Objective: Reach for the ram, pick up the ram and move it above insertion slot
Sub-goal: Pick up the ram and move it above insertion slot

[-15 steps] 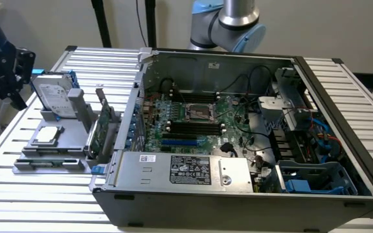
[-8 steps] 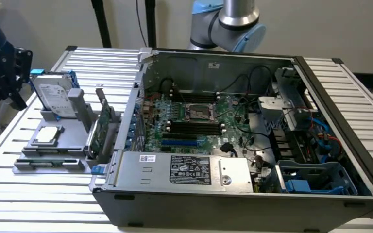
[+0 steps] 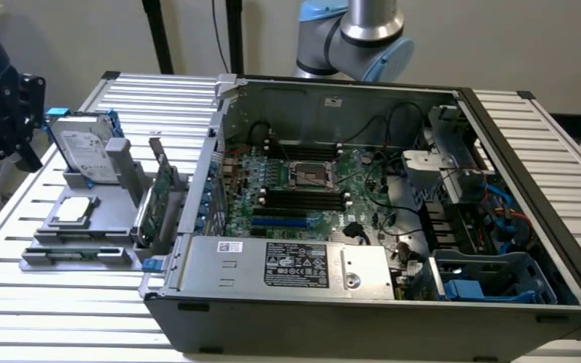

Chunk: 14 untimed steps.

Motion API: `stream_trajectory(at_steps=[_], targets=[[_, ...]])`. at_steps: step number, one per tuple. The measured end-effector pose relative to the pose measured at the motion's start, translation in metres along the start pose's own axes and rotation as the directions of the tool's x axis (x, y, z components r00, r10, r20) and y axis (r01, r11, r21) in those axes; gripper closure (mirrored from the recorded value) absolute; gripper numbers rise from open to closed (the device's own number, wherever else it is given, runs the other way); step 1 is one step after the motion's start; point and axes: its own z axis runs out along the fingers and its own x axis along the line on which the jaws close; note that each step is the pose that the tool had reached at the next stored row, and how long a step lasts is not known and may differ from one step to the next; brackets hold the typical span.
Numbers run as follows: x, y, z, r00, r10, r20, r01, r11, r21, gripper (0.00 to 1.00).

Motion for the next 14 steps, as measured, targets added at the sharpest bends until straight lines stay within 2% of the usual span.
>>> stream_trajectory(at_steps=[5,9,10,11,14], targets=[[-0.0001,-0.0001,0.0001,0.9961,-0.088,-0.002,0.088,0.9961,0.0043,0.89],[0.0,0.0,0.0001,0.996,-0.09,-0.0021,0.09,0.996,0.0043,0.88],[0.0,0.0,0.0001,0.996,-0.09,-0.0021,0.09,0.996,0.0043,0.82],[0.0,0.0,0.0001,0.996,-0.09,-0.0021,0.09,0.996,0.0043,0.82],[0.0,0.0,0.0002,0.996,-0.09,-0.0022,0.09,0.996,0.0042,0.64]])
